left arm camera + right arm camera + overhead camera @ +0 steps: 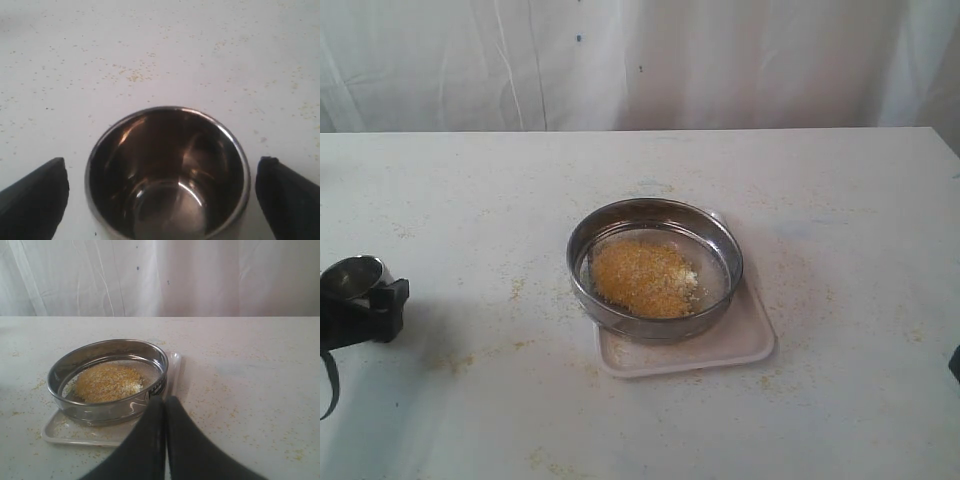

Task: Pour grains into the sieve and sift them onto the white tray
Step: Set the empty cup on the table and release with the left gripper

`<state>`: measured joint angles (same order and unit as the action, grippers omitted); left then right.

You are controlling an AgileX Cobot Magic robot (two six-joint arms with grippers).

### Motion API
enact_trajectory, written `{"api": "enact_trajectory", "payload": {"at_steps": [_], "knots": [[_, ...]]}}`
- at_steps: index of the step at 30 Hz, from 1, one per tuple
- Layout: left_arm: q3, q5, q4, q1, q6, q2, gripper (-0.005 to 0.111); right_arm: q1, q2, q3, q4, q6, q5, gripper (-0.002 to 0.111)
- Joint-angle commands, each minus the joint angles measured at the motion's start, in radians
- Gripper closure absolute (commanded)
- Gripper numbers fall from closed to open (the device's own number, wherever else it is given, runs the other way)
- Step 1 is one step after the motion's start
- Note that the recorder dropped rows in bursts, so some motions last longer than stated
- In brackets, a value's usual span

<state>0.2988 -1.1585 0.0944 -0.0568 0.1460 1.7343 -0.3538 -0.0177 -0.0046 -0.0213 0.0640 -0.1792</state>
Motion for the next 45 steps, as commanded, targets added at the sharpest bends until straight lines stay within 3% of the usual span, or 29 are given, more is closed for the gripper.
{"api": "enact_trajectory", "payload": {"at_steps": [1, 16, 19, 22, 27, 28, 36, 45], "knots": [[-0.067, 0.0, -0.011, 0.0, 0.008, -0.078, 0.002, 0.007, 0.007, 0.005, 0.004, 0.0, 0.009, 0.108], [-0.253, 0.008, -0.023, 0.0, 0.098, -0.546, 0.002, 0.007, 0.007, 0.005, 0.004, 0.0, 0.009, 0.108], [-0.299, 0.021, -0.019, 0.0, 0.134, -0.643, 0.007, 0.007, 0.007, 0.005, 0.004, 0.0, 0.009, 0.108], [-0.299, 0.079, 0.015, 0.0, 0.167, -0.738, 0.03, 0.007, 0.007, 0.005, 0.004, 0.0, 0.009, 0.108], [-0.299, 0.202, 0.256, 0.0, 0.309, -0.867, 0.1, 0.007, 0.007, 0.005, 0.004, 0.0, 0.009, 0.108], [-0.299, 0.199, 0.309, 0.0, 0.337, -0.885, 0.106, 0.007, 0.007, 0.005, 0.004, 0.0, 0.009, 0.108], [-0.299, 0.021, 0.488, 0.0, 0.543, -0.948, 0.106, 0.007, 0.007, 0.005, 0.004, 0.0, 0.009, 0.108], [-0.299, 0.084, 0.581, 0.0, 0.537, -0.948, 0.106, 0.007, 0.007, 0.005, 0.004, 0.0, 0.009, 0.108]]}}
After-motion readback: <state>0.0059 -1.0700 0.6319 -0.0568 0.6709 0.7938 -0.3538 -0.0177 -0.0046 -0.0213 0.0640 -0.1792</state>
